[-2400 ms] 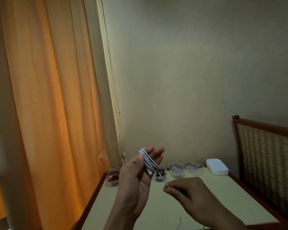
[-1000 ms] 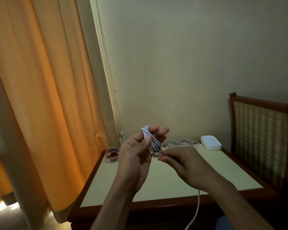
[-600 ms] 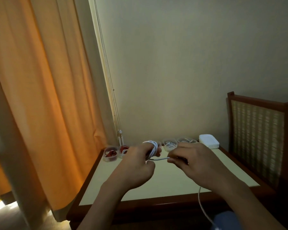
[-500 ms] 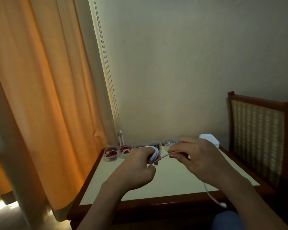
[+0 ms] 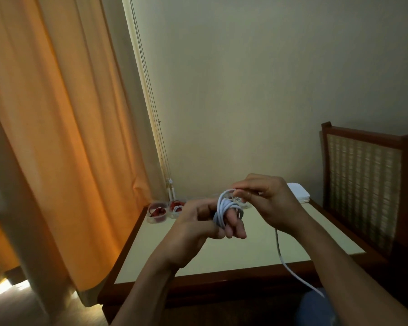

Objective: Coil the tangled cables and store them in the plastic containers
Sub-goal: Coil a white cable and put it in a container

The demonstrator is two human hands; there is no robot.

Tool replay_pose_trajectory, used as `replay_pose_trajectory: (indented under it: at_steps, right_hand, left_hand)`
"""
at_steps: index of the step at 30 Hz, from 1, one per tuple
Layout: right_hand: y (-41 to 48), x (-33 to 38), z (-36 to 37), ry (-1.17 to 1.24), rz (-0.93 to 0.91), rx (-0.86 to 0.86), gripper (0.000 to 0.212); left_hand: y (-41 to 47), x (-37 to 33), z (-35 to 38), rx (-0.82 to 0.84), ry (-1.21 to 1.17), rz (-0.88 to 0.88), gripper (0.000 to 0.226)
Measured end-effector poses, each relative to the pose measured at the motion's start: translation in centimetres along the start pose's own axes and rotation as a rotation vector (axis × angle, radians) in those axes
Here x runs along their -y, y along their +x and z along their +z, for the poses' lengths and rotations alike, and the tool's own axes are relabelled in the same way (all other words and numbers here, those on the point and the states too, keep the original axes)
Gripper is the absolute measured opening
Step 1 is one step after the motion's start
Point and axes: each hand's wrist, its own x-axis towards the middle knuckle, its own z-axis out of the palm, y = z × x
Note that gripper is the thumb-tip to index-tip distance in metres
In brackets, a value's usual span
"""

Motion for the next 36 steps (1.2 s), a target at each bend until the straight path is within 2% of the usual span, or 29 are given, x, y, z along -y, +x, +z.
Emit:
replay_pose_trajectory:
  at_steps: [5, 8, 11, 14, 16, 18, 20, 23, 25, 26, 30, 32, 34, 36]
  right_hand:
    - [-1.3, 0.1, 1.8, 0.034, 0.042, 0.045, 0.021]
    - [-1.6, 0.9, 2.5, -0.016, -0.012, 0.07, 0.016]
    - [-1.9, 1.7, 2.7, -0.089, -0.015, 0.081, 0.035]
    - [-2.3, 2.0, 3.0, -0.103, 0.019, 0.122, 0.018]
    - [-2.8, 2.2, 3.1, -0.106, 0.054, 0.162, 0.021]
    - [-3.4, 2.4, 2.9, -0.129, 0.093, 0.195, 0.025]
    - [-4.0, 2.7, 2.6, -0.165, 0.124, 0.232, 0.019]
    - [-4.4, 3.2, 1.9, -0.293, 0.022, 0.249, 0.021]
    - [-4.4, 3.5, 1.3, -0.357, -0.106, 0.209, 0.023]
    - [-4.3, 3.5, 0.8, -0.383, -0.14, 0.191, 0.023]
    - [-3.3, 3.5, 0.2, -0.405, -0.218, 0.095, 0.014]
    - [-2.9, 3.4, 0.3, -0.304, -0.17, 0.014, 0.011]
    - [-2.7, 3.5, 0.4, -0.117, -0.048, -0.04, 0.015]
    - [-2.8, 3.6, 0.4, 0.082, 0.084, -0.004, 0.023]
  left_hand:
    - [0.0, 0.3, -0.2, -0.099, -0.322, 0.103, 0.025]
    - [-0.1, 0.4, 0.0, -0.25, -0.398, 0.102, 0.039]
    - [0.1, 0.5, 0.2, -0.347, -0.447, 0.121, 0.046]
    - [0.3, 0.6, 0.3, -0.4, -0.429, 0.146, 0.052]
    - [0.5, 0.9, -0.1, -0.451, -0.361, 0.157, 0.054]
    - [0.4, 1.2, -0.7, -0.497, -0.226, 0.157, 0.054]
    - [0.1, 1.3, -1.1, -0.517, -0.022, 0.142, 0.051]
    - [-0.4, 1.3, -1.6, -0.457, 0.488, 0.035, 0.059]
    - [-0.6, 1.7, -1.9, -0.321, 0.812, -0.031, 0.054]
    - [-0.7, 1.9, -1.9, -0.253, 0.882, -0.072, 0.05]
    - [-0.7, 1.6, -0.9, -0.052, 0.812, -0.222, 0.012]
    - [-0.8, 1.1, -0.6, -0.004, 0.682, -0.222, 0.013]
    - [-0.9, 0.7, -0.6, 0.019, 0.542, -0.202, 0.019]
    - [-1.1, 0.4, -0.5, 0.041, 0.405, -0.191, 0.019]
